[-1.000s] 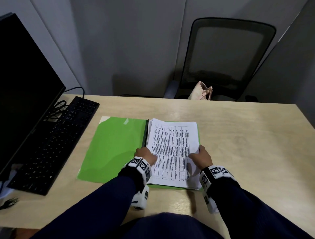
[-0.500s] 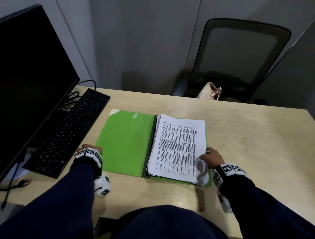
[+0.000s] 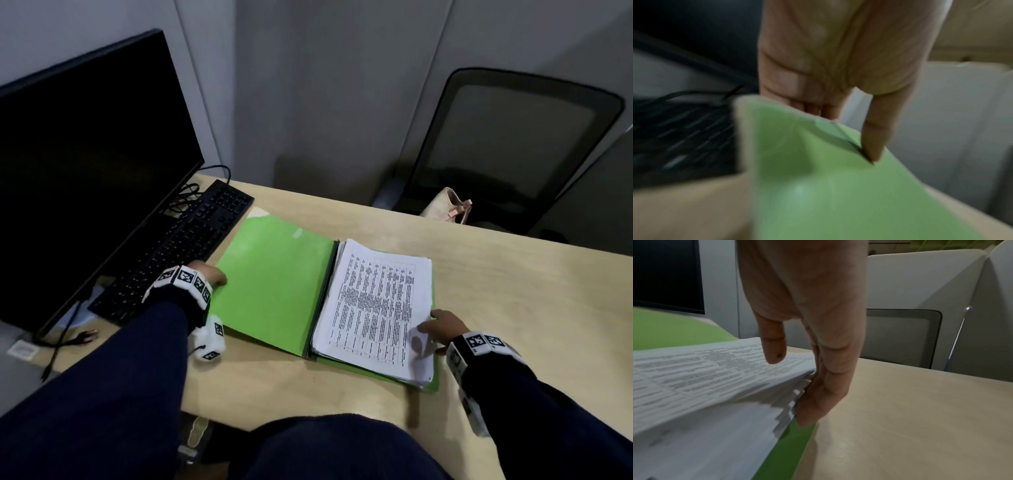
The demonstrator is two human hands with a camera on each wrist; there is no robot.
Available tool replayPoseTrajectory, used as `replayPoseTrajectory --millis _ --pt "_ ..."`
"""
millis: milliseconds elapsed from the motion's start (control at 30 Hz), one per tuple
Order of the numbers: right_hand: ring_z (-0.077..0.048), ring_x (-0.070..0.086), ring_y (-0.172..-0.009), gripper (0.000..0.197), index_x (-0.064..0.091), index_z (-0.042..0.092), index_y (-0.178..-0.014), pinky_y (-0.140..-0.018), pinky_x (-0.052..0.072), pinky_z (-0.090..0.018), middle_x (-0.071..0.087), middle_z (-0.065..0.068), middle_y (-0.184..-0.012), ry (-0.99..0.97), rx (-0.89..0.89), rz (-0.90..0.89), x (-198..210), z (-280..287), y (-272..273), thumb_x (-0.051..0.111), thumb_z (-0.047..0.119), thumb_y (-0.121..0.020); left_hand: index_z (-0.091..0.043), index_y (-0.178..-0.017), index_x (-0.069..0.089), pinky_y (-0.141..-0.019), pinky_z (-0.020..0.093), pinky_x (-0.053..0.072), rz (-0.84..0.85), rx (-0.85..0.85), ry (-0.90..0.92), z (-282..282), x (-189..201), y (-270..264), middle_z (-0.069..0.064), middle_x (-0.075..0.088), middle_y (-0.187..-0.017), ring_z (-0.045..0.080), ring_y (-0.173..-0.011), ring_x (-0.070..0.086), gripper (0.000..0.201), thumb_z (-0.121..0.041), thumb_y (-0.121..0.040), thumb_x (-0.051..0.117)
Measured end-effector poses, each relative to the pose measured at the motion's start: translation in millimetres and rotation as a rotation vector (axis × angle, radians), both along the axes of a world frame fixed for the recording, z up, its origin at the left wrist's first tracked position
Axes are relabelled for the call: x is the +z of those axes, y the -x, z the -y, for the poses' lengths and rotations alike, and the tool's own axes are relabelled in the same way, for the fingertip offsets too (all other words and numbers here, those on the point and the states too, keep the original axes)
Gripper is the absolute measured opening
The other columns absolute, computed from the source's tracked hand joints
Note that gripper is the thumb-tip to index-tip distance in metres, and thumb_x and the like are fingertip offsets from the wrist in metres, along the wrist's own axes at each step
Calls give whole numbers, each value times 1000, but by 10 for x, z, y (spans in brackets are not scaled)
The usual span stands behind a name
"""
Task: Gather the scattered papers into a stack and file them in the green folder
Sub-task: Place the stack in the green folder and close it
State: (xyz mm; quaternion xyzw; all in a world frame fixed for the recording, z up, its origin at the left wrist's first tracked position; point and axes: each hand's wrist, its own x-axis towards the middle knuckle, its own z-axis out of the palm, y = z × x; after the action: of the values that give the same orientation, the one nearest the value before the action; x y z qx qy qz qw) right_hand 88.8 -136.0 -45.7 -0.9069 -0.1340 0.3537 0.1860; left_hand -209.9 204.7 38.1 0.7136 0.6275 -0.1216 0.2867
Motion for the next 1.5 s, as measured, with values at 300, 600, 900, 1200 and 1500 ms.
replayPoseTrajectory --millis 300,600,900,1200,1500 --pt "-34 56 -113 50 47 -3 -126 -95 47 -37 55 -22 -127 67 51 135 323 -105 -25 64 17 -83 -5 -122 51 -79 43 57 335 -404 2 642 861 -413 12 63 -117 32 -99 65 39 -7 -83 59" --pt "-24 61 -63 35 50 22 -121 -52 42 -25 67 -12 -82 -776 94 -99 1422 -683 536 53 40 -92 -16 -129 43 -77 35 56 403 -768 78 1810 952 -992 7 60 -118 24 -100 62 43 -15 -87 48" --pt "-33 65 -90 23 64 -1 -99 -74 52 -33 67 -20 -98 -248 -47 297 984 -323 222 56 4 -78 -18 -144 37 -108 33 40 322 -929 288 1907 521 -1182 5 45 -146 20 -128 50 68 -47 -87 60" --pt "-34 53 -115 60 39 1 -131 -95 47 -35 50 -20 -128 105 -127 118 175 316 202 68 16 -79 -17 -151 11 -105 42 43 72 -579 184 1615 -447 -1152 15 30 -148 32 -133 42 104 -41 -74 76" --pt "-36 53 -110 40 39 3 -124 -89 46 -35 45 -20 -126 102 -83 123 6 56 225 53 7 -86 -23 -148 20 -108 40 40 117 -616 48 1657 -692 -1175 14 32 -144 31 -130 38 91 -21 -76 75"
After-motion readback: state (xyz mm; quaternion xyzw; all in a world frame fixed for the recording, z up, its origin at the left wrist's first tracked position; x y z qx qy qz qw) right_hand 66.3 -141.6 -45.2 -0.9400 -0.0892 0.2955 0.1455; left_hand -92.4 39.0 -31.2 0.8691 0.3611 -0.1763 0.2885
